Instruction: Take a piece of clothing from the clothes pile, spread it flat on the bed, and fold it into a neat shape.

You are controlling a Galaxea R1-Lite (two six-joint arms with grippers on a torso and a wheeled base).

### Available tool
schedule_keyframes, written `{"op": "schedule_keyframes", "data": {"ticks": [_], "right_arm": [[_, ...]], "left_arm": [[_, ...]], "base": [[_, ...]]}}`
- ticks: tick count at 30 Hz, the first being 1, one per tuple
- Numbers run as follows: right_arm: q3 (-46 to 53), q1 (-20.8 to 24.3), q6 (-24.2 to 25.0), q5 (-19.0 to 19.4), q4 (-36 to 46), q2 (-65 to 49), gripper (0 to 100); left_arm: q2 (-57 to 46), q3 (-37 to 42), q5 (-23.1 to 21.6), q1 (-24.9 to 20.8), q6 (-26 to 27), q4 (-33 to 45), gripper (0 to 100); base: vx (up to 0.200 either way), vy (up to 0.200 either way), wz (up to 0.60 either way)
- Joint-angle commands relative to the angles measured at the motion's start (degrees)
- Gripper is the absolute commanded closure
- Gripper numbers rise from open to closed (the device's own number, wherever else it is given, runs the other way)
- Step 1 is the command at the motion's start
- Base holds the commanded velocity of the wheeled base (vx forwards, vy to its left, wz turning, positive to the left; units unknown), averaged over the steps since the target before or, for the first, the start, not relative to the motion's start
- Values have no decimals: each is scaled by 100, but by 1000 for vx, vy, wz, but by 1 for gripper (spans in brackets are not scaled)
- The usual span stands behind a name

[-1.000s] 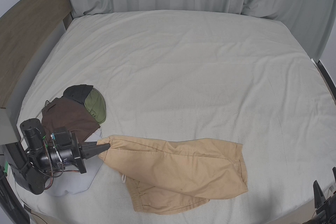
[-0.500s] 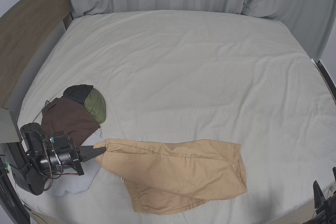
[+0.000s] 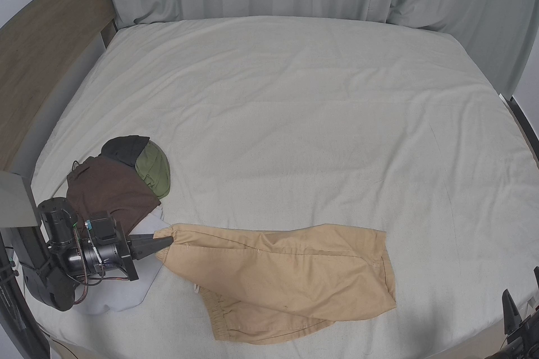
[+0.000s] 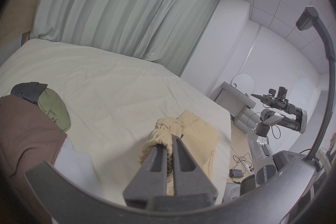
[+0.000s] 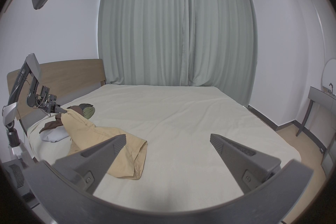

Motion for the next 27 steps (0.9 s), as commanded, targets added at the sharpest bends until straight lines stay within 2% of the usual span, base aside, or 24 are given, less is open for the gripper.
{"op": "schedule_keyframes", "data": {"ticks": [1,2,3,5,12,17,23,27], "right_arm": [[84,4,-129,103,-185,-93,0],[57,4,-147,121,-325,-93,0],[-66,-40,-173,182,-817,-40,0],[-154,-75,-173,226,-976,153,0],[-409,-75,-138,490,-967,610,0],[-514,-66,-138,876,-958,1085,0],[-576,-31,-138,964,-949,1489,0],[-576,-31,-138,1246,-940,1744,0]], "left_arm": [[12,17,2,7,98,-3,100],[12,8,2,7,116,-3,100],[12,17,11,7,124,-3,100],[12,8,11,-2,124,-3,100],[21,43,11,15,124,-3,100],[56,52,11,24,124,-3,100],[73,52,11,7,124,-3,100],[170,52,2,7,124,-3,100]], "base": [[0,0,0],[0,0,0],[0,0,0],[0,0,0],[0,0,0],[0,0,0],[0,0,0],[0,0,0]]}}
